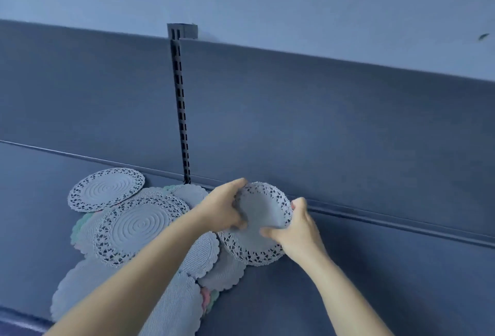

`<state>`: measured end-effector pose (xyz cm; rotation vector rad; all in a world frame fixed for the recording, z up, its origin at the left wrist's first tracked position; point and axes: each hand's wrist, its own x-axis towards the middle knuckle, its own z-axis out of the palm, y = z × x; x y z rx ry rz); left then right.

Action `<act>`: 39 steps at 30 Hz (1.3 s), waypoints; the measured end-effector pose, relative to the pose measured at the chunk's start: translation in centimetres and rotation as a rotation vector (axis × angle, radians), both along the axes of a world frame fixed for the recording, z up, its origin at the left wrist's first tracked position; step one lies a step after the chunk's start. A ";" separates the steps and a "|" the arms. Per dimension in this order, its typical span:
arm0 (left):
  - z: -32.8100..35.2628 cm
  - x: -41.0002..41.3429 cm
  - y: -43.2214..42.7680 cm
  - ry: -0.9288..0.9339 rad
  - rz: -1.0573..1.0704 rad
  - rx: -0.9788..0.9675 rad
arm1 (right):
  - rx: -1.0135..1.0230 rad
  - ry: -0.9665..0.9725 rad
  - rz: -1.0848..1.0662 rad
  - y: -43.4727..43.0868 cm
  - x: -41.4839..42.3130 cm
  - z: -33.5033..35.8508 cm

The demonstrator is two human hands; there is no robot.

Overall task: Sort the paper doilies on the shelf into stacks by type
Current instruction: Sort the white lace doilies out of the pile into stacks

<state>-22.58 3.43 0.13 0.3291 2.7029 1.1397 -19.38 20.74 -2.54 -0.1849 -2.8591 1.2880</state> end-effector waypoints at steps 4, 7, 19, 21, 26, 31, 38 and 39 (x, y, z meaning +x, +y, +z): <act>2.8 3.6 0.2 0.090 0.343 0.675 | -0.539 0.187 -0.030 0.3 -0.8 3.8; 4.5 6.8 -1.3 0.106 0.533 0.982 | -0.833 0.155 0.094 -2.0 -0.4 6.0; 2.2 24.8 -21.2 0.140 1.032 0.683 | -0.546 -0.096 0.699 -25.3 8.7 3.8; 1.4 27.7 -25.6 0.126 1.089 0.717 | -0.551 -0.131 0.747 -30.5 11.0 3.5; 0.9 32.3 -35.9 0.214 1.155 0.776 | -0.603 -0.138 0.799 -42.4 15.4 2.6; 0.4 32.4 -43.9 0.238 1.151 0.758 | -0.535 -0.109 0.782 -49.7 16.1 2.1; -1.0 26.0 -54.7 0.251 1.128 0.455 | -0.486 -0.038 0.756 -59.8 10.7 1.2; -1.2 24.8 -56.3 0.251 1.127 0.396 | -0.499 -0.035 0.749 -61.3 9.6 1.1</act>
